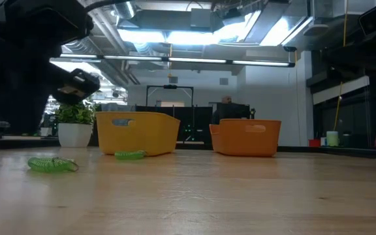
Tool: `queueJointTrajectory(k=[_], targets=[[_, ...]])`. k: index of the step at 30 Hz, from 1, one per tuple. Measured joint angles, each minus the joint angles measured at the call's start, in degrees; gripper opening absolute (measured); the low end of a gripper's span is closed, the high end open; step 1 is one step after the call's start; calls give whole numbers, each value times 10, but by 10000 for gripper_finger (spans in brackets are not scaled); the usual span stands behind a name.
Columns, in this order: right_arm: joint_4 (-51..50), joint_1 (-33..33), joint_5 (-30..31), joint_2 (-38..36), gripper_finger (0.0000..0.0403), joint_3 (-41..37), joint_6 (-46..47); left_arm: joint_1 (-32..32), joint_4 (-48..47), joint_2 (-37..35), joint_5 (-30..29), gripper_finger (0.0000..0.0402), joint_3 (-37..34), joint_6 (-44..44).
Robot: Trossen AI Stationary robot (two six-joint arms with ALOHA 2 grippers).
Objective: Sort items
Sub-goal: Put the green keychain into the orange bin
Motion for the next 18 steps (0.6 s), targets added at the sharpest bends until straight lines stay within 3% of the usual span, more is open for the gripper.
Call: queueJointTrajectory(k=[18], targets=[[0,0,0,0,75,0,-1,0,5,0,-21,107,0,56]])
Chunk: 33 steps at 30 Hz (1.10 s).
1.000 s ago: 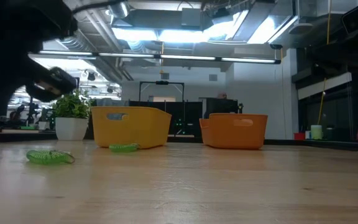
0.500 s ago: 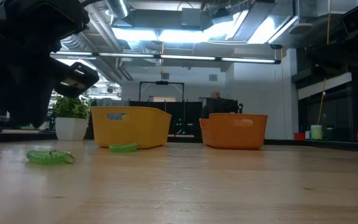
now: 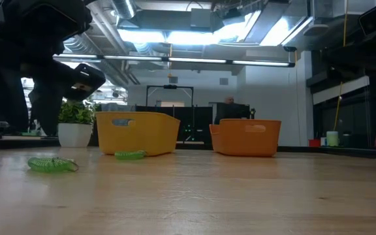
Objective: Sort items
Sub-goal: Put the green keychain into the orange bin
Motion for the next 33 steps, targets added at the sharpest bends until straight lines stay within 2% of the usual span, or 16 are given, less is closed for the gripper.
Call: queueJointTrajectory(k=[6,15,21,33], targets=[[0,0,0,0,75,0,0,0,-3,12,-5,108,0,6],[0,0,0,0,75,0,0,0,2,85,-24,102,3,5],[0,0,0,0,75,0,-1,0,1,87,-26,95,2,-1],[0,0,0,0,75,0,1,0,22,77,-31,11,0,0]])
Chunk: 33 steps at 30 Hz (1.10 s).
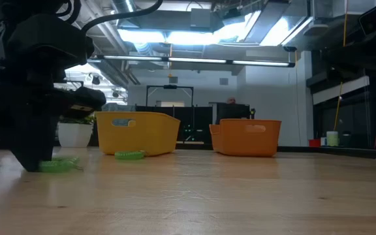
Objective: Sort items
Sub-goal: Put the green keychain into the orange bin
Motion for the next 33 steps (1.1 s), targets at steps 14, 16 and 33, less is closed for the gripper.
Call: queueJointTrajectory(k=[14,16,33], targets=[[0,0,0,0,75,0,-2,1,-8,2,-4,14,54,58],[0,0,0,0,75,0,-2,1,-20,2,-16,14,69,78],[0,0,0,0,75,0,-2,95,-54,0,-86,15,187,245]])
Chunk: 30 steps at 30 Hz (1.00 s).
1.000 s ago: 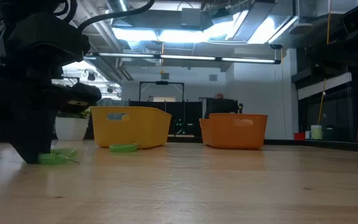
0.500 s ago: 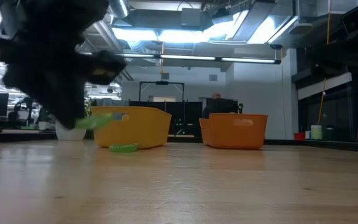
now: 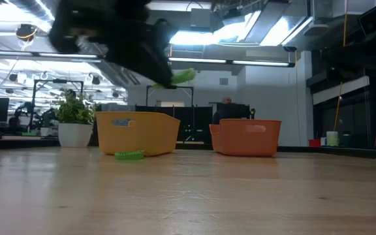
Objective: Sort items
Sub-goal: Put the green keychain into the orange bin
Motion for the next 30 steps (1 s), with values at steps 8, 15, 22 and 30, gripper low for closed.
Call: queueJointTrajectory(k=[8,15,22,30], targets=[[0,0,0,0,75,0,0,64,6,0,-1,13,26,89],[0,0,0,0,75,0,0,120,34,0,0,13,39,149],[0,0,0,0,75,0,0,180,96,0,13,13,39,179],[0,0,0,0,75,0,0,235,162,0,29,13,39,176]])
